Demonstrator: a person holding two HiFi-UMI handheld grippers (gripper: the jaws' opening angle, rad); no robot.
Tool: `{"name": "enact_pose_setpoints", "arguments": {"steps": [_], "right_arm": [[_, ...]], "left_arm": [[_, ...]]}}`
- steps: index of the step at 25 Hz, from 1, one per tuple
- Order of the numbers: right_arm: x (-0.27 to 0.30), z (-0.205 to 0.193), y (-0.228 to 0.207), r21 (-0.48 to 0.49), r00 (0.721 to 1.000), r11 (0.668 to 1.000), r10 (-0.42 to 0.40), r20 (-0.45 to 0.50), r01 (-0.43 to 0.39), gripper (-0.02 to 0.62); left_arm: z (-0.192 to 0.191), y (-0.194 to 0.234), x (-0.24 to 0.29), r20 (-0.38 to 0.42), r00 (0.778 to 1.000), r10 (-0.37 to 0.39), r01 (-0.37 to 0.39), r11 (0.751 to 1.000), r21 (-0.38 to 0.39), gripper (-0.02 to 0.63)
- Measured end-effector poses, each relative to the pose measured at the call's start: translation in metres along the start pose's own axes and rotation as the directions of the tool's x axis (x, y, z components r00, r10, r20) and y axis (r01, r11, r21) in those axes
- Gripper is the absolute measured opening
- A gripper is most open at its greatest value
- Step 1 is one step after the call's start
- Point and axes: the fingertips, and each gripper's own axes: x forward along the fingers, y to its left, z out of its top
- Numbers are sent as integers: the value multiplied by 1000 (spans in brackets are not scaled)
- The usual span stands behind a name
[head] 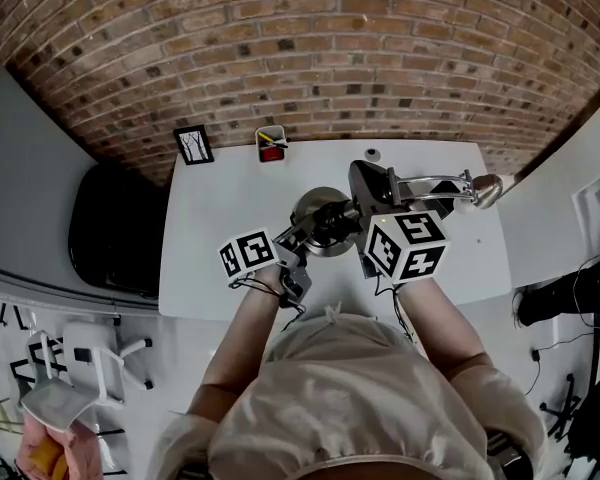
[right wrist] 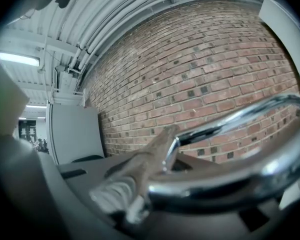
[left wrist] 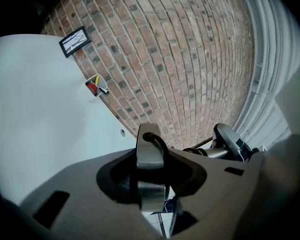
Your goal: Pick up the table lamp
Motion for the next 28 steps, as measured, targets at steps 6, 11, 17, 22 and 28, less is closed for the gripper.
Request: {"name": "enact_pose_setpoints", "arguments": {"steps": [6,11,17,22,28], "right_arm": [[-1,-9,-2,7,1000,1000,-5,-16,5,28],[-3,-14,-5,30,1000,999,-15,-14,16,26],[-4,-15,-5,18,1000,1000,-20,-14,20,28],[-3,-18,-6,23,1000,1000,-20,-19,20,28],[-1,-20,-1,14,1000,1000,-18,-19,18,28]], "left_arm": [[-7,8,0,-6,1000,12,-12,1000,-11,138],[-9,10,-2,-12,1000,18,-18,1000,-6,138],[-10,11,1,-23,1000,19,-19,1000,-3,137],[-11,14,1,-27,999,26,-26,1000,-5,138],[-8,17,-1,-26,999,28,-28,1000,-3,138]]}}
